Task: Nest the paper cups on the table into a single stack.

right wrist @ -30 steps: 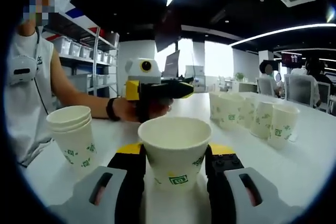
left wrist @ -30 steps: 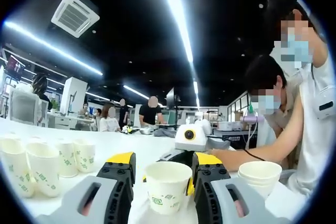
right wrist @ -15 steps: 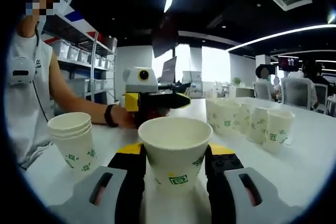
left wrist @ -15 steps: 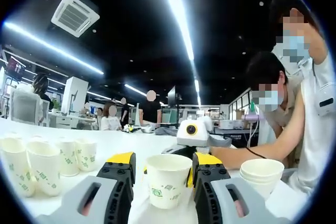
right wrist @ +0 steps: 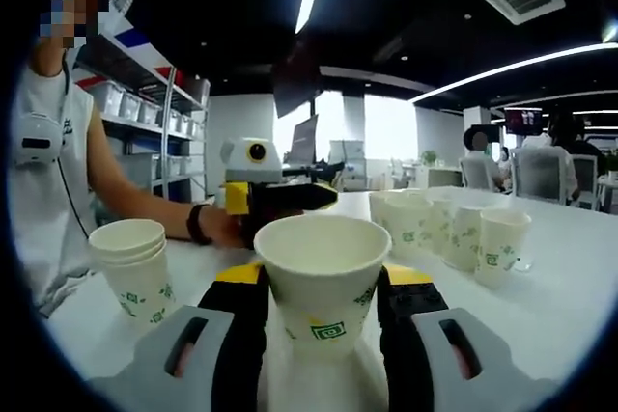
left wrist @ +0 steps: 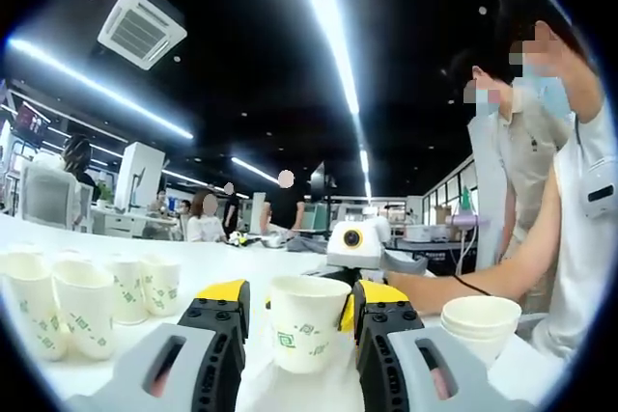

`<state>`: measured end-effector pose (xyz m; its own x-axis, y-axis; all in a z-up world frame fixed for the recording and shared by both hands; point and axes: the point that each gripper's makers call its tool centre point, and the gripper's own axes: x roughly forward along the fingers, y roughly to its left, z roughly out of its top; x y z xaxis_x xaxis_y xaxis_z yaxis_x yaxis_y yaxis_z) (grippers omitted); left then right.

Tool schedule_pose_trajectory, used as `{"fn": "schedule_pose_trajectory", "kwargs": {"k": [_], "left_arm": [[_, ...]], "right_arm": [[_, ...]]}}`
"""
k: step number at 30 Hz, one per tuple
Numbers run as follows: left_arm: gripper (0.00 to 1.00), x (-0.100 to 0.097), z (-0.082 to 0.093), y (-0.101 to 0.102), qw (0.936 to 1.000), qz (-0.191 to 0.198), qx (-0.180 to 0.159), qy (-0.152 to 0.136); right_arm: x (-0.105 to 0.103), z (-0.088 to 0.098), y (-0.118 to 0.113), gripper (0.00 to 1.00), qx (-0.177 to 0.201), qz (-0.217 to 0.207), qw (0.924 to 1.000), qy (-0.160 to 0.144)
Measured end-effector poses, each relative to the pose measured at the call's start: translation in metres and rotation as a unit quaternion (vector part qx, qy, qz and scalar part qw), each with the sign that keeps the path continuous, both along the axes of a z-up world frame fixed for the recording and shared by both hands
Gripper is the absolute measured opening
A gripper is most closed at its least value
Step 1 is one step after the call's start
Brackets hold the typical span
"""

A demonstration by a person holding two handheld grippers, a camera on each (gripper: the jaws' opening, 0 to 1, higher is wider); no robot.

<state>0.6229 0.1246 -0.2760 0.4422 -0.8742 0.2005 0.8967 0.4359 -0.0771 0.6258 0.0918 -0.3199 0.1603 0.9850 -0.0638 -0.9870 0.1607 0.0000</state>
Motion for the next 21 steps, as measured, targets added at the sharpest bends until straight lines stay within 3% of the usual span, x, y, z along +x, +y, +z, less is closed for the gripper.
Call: {"fn": "schedule_pose_trajectory", "kwargs": {"k": [21], "left_arm": [[0.46,-0.0008,0.0022,0.0014,1.0,0.006,0.001,-0.004]], "right_arm": [[-0.0025,0.0061,-0.0022,0.47,0.012,0.0,0.9999,0.001]]}}
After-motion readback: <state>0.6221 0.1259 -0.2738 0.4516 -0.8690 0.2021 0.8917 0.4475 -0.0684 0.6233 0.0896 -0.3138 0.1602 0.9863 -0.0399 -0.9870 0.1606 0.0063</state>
